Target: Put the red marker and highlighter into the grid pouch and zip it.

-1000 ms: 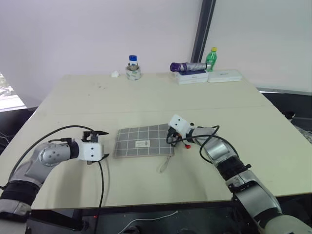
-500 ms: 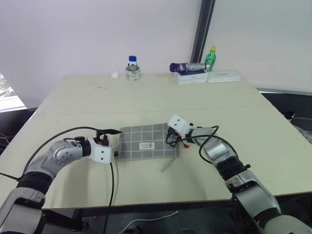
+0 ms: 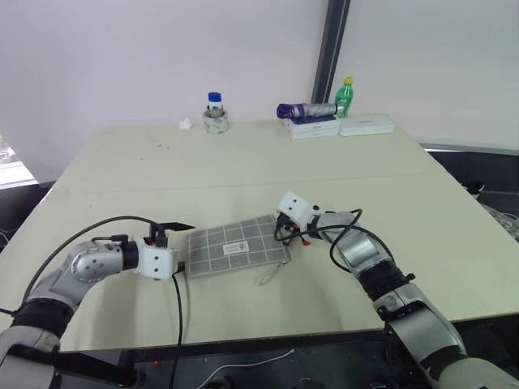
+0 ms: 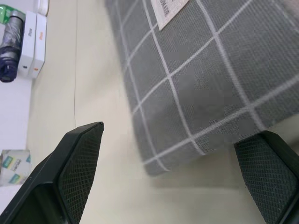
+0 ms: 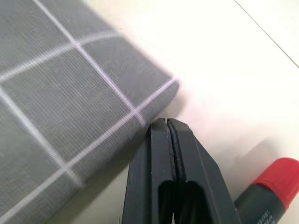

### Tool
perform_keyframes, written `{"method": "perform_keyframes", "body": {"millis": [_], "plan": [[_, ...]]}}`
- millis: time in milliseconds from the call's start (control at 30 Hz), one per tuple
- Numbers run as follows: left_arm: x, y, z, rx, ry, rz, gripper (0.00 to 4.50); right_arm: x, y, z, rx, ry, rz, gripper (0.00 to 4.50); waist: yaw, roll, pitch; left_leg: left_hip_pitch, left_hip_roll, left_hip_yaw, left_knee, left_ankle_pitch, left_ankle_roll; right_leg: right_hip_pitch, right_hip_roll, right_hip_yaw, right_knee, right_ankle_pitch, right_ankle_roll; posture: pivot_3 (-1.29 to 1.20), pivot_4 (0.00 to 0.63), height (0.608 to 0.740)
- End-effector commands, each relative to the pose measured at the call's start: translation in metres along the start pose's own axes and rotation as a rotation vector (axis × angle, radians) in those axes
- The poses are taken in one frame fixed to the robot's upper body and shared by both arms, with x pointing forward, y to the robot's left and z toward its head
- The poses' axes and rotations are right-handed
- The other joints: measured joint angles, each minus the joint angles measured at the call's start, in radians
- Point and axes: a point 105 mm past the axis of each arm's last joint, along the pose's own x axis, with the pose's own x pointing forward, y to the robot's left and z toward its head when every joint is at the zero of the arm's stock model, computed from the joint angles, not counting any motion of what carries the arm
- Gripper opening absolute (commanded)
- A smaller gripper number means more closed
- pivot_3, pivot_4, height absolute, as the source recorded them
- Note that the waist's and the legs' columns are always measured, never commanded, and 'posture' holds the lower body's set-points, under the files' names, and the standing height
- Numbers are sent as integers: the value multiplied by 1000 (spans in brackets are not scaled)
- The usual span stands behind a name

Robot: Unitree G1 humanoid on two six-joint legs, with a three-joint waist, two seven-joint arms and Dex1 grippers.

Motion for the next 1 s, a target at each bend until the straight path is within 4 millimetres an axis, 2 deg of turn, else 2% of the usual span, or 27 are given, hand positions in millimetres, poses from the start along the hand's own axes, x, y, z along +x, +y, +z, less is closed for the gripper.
{"method": "perform_keyframes", "body": {"millis": [33, 267, 400, 500, 733, 767, 900, 1000], "plan": [[0, -4, 11, 2, -36, 2, 4500, -1, 0, 11, -21, -42, -4, 35, 2, 0, 0, 0, 0, 0, 0, 0, 0, 0, 0, 0, 0, 0, 0, 0, 150, 740], [16, -18, 34, 10, -128, -1, 4500, 2, 3, 13, -14, -49, 1, 35, 7, 0, 0, 0, 0, 0, 0, 0, 0, 0, 0, 0, 0, 0, 0, 0, 150, 740], [18, -26, 37, -14, -146, -5, 4500, 2, 5, 13, -10, -48, 2, 35, 5, 0, 0, 0, 0, 0, 0, 0, 0, 0, 0, 0, 0, 0, 0, 0, 150, 740], [18, -29, 41, -41, -164, -5, 3711, 1, 5, 11, -6, -44, 2, 0, 5, 0, 0, 0, 0, 0, 0, 0, 0, 0, 0, 0, 0, 0, 0, 0, 150, 740], [20, -30, 45, -95, -178, 9, 225, 0, 6, 11, -7, -41, 3, 0, 5, 0, 0, 0, 0, 0, 0, 0, 0, 0, 0, 0, 0, 0, 0, 0, 150, 740], [21, -28, 46, -103, -178, 18, 30, 0, 6, 12, -7, -42, 3, 0, 5, 0, 0, 0, 0, 0, 0, 0, 0, 0, 0, 0, 0, 0, 0, 0, 150, 740], [17, -20, 43, -155, -150, 76, 30, -1, 2, 18, -21, -59, -13, 0, 5, 0, 0, 0, 0, 0, 0, 0, 0, 0, 0, 0, 0, 0, 0, 0, 150, 740], [6, 4, 34, -262, -99, 212, 30, -11, -14, 32, -41, -113, -70, 0, 4, 0, 0, 0, 0, 0, 0, 0, 0, 0, 0, 0, 0, 0, 0, 0, 150, 740]]}}
